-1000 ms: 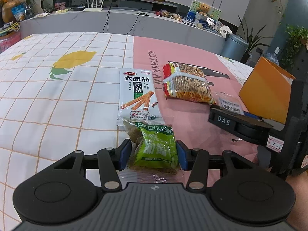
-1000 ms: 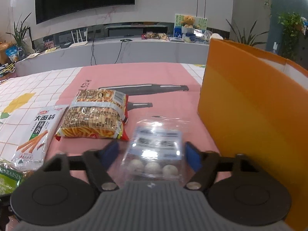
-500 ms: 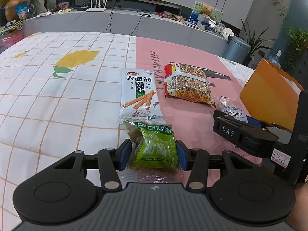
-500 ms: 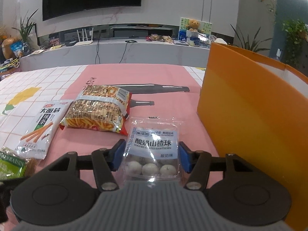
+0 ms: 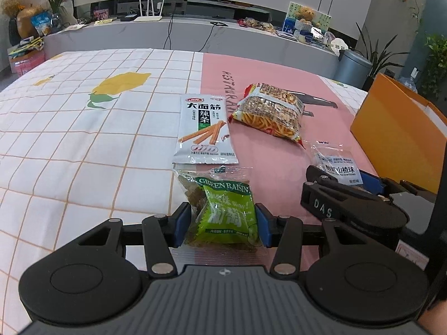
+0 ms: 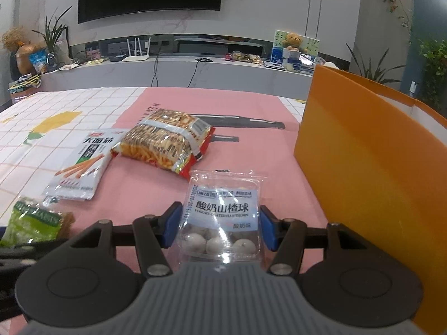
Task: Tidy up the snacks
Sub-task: 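Grasp the quail egg pack with the right gripper and lift it, then carry the raisin pack with the left gripper while the right carries the egg pack over the box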
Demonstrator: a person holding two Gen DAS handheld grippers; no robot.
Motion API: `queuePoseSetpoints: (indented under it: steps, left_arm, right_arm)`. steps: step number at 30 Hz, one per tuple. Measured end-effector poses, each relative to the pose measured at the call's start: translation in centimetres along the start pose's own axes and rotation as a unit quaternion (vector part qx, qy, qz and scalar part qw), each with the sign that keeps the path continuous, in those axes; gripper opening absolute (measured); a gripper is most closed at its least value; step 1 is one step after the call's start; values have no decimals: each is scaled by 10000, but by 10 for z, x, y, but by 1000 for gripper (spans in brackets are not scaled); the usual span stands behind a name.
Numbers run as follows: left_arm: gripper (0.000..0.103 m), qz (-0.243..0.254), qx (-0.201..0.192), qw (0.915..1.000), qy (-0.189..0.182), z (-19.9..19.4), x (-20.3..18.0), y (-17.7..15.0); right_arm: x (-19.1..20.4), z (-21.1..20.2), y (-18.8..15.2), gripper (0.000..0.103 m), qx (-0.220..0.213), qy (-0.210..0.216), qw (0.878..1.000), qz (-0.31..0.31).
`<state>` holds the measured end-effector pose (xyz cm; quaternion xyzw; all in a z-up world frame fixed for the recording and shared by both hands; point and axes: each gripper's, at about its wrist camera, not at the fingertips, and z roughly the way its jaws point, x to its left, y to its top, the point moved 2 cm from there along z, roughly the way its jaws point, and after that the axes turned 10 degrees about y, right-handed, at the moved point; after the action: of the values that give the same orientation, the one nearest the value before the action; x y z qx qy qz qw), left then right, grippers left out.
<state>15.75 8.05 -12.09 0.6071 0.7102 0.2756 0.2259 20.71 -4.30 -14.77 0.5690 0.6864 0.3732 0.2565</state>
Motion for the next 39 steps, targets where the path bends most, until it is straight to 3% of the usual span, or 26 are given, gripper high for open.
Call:
queuePoseSetpoints:
  steps: [11,17,28,39]
  left_arm:
    - [54,-289,195,9994,81,-16,2,-12]
    - [54,-489,16,9987,120,-39,8,-15]
    - [54,-1006,-563,9932,180,-100,23,-7]
    - [54,-1124,-1543,9815,147,-171,21,22]
  right_arm:
    - [2,-18,-8,56,192,194,9996,26]
    - [4,-33,-5,56,140,557,9981,245]
    - [22,-91,22,56,-664,910,9936,13]
    - [12,-174,62,56,-1599,1390,9769,277]
